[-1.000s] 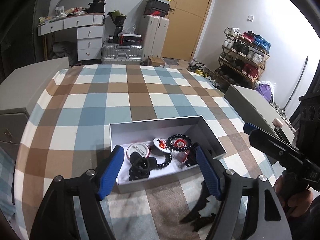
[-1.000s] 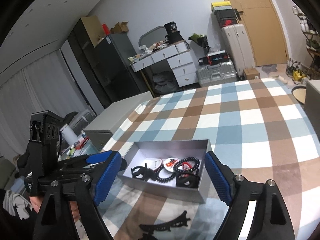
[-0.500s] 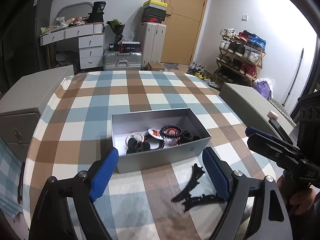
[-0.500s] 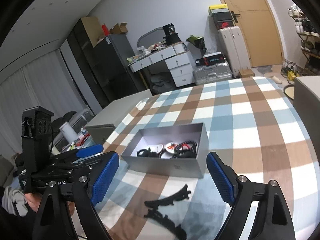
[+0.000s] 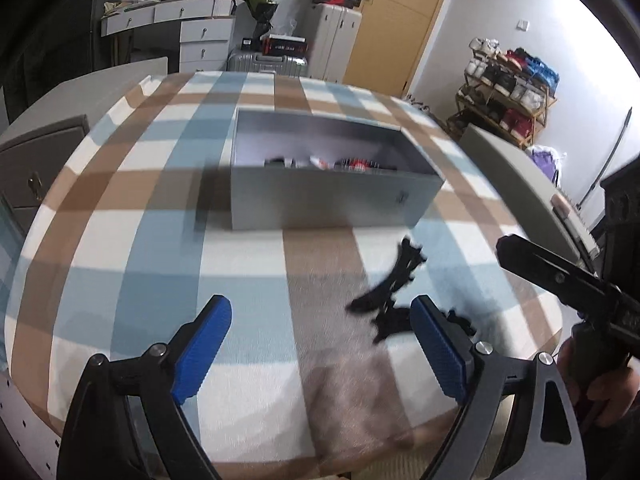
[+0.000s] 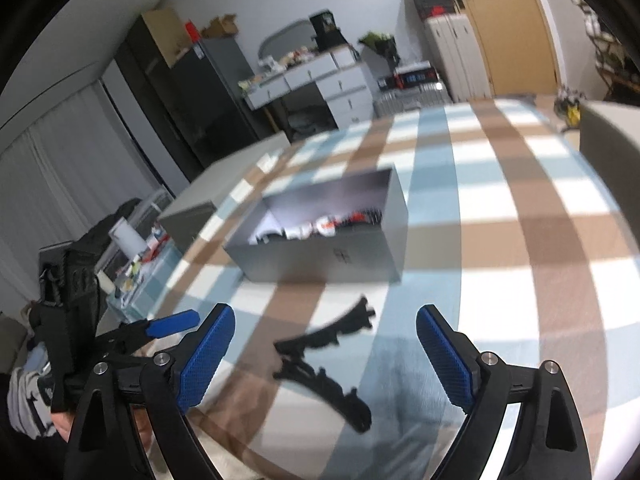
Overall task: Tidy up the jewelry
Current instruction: 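Move both tools back over the long black hair clip on the table, then grasp the long black comb hair clip with the right tool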
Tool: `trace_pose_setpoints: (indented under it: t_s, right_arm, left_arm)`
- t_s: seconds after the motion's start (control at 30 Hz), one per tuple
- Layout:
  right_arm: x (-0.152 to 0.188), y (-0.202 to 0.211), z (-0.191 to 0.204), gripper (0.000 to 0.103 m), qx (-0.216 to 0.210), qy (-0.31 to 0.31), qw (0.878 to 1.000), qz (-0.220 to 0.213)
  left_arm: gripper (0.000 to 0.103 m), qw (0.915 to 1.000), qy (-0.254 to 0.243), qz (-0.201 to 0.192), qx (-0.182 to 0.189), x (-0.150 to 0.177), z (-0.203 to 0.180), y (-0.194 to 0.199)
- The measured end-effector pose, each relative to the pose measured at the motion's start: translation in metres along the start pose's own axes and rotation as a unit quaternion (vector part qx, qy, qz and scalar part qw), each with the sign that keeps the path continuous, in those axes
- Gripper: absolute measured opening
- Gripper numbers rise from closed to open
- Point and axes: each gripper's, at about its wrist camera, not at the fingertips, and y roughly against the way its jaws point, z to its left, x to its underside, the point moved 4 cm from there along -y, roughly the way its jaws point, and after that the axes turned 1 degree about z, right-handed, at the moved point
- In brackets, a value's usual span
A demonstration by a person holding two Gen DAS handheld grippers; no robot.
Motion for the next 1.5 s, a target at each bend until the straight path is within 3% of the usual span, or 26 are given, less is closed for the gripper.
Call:
trace_pose_setpoints:
  t_s: [0.2,0.33,0.47,0.67,1.2,1.4,1.43,1.5]
  right_arm:
    - [0.013,-0.021,-0.003,0.093,0.01,0.003,0.999,0.042]
    - [0.015,-0.039,0.009,0.093,0.018,0.042,0.996,0.072]
    - [0.019,-0.064,0.028,0.093,0.051,0.131,0.984,0.109]
    - [0.019,-0.091,0.036,0.094,0.093,0.189,0.968,0.136]
    - [0.019,-0.091,0.038,0.094,0.081,0.192,0.97,0.126]
    - [0.015,-0.08,0.03,0.077,0.058,0.164,0.979,0.105]
    - [0.015,-0.079,0.029,0.069,0.057,0.161,0.98,0.104]
    - [0.015,-0.078,0.025,0.068,0.05,0.15,0.982,0.105]
  left_arm:
    - [0.088,0.9997,-0.014,-0.013,-0.014,0.013,0.007,0.012]
    - [0.088,0.9998,0.001,-0.011,-0.015,0.019,0.018,0.015]
    - [0.088,0.9997,0.018,-0.003,-0.015,0.026,0.03,0.016]
    - [0.088,0.9995,0.026,0.002,-0.018,0.032,0.038,0.017]
    - [0.088,0.9993,0.023,0.009,-0.027,0.031,0.042,0.017]
    - [0.088,0.9992,0.02,0.012,-0.033,0.029,0.04,0.017]
    - [0.088,0.9992,0.018,0.012,-0.034,0.029,0.038,0.016]
    - [0.088,0.9992,0.014,0.014,-0.035,0.028,0.036,0.016]
